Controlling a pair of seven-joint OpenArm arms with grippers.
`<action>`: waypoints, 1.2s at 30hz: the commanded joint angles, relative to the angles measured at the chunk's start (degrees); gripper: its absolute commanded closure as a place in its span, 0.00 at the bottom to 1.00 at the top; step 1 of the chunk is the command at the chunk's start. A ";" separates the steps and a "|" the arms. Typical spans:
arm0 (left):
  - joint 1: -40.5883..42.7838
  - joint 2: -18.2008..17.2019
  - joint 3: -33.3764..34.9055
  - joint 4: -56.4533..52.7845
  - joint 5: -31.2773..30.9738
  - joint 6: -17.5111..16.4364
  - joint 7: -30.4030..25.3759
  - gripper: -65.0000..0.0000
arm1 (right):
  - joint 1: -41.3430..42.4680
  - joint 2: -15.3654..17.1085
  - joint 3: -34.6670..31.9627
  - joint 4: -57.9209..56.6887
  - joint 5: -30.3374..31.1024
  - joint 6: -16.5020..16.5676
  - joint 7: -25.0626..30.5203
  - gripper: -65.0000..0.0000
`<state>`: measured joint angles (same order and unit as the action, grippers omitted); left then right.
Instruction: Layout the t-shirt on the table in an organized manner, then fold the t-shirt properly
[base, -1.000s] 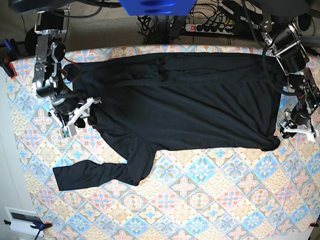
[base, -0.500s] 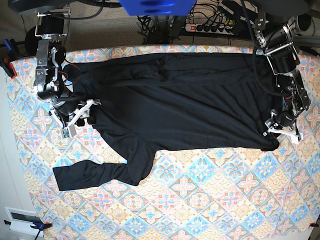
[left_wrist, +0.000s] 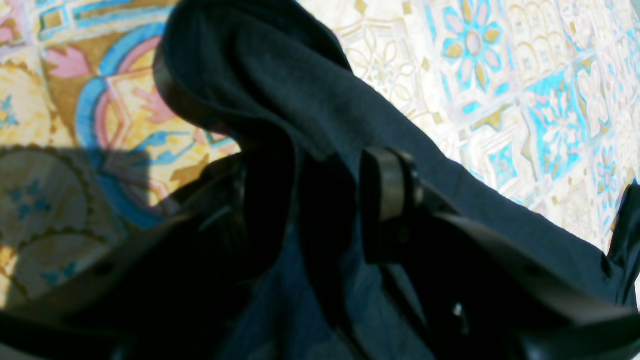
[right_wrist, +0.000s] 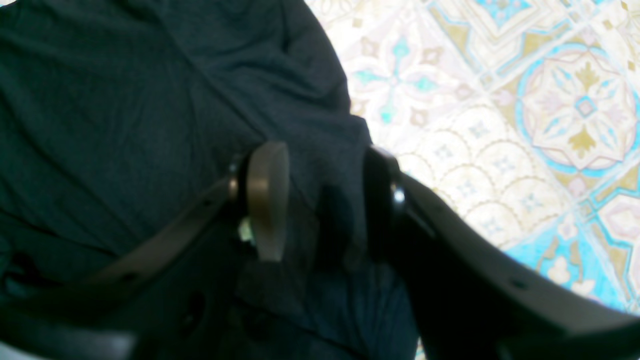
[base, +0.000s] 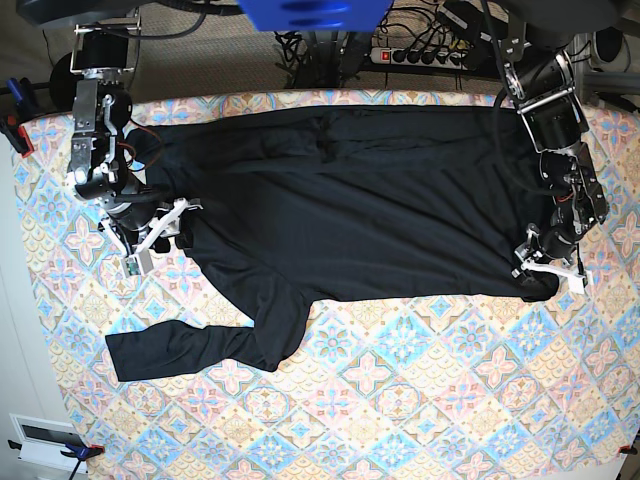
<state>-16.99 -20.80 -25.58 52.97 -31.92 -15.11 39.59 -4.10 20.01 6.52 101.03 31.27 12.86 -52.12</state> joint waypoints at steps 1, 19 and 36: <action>-0.81 -0.61 0.05 0.61 0.41 -0.14 1.51 0.57 | 0.80 0.87 0.38 1.16 0.43 0.02 1.26 0.63; -0.63 -2.37 0.05 0.79 1.90 -0.05 1.51 0.99 | 7.92 1.66 -3.49 -7.63 0.43 0.02 2.49 0.63; 6.31 -4.21 -0.04 13.71 -2.23 -0.14 1.94 1.00 | 24.10 1.75 -20.11 -28.29 0.34 0.02 8.82 0.63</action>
<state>-9.93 -23.81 -25.39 65.73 -33.61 -15.05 42.48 18.74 21.06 -13.72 72.07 31.16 12.47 -44.31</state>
